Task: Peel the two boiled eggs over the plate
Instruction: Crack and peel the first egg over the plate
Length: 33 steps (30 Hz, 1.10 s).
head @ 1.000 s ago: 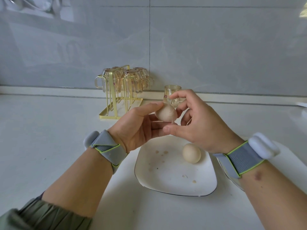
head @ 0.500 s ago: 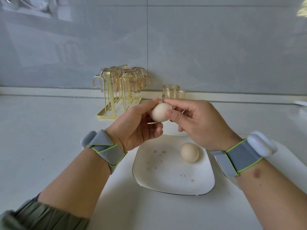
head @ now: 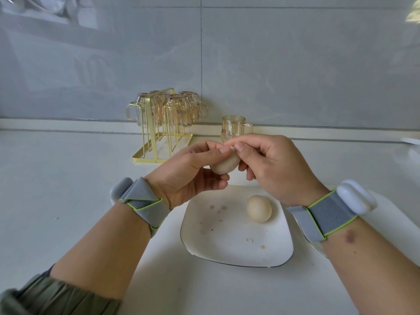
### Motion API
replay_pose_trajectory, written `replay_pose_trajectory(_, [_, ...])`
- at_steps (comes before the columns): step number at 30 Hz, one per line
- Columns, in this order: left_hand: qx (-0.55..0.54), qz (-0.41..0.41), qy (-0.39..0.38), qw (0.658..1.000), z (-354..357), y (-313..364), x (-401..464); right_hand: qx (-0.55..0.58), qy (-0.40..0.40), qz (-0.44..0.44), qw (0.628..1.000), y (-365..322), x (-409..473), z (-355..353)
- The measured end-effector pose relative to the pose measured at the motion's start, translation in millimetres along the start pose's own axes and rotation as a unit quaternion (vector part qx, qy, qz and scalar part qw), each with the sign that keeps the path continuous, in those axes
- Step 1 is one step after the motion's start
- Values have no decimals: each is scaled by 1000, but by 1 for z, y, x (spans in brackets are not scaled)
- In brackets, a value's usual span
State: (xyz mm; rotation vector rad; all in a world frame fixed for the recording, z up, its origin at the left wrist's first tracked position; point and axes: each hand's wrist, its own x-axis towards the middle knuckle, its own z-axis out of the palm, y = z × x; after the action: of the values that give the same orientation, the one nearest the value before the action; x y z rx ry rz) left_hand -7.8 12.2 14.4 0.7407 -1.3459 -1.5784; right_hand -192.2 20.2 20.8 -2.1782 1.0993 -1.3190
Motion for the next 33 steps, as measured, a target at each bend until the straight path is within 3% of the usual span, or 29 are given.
replay_pose_trajectory(10, [23, 12, -27, 999, -1, -2, 1, 10, -24, 6, 1000, -6, -2, 1])
replay_pose_trajectory(33, [-38, -14, -2, 999, -3, 6, -1, -44, 30, -2, 999, -6, 0, -2])
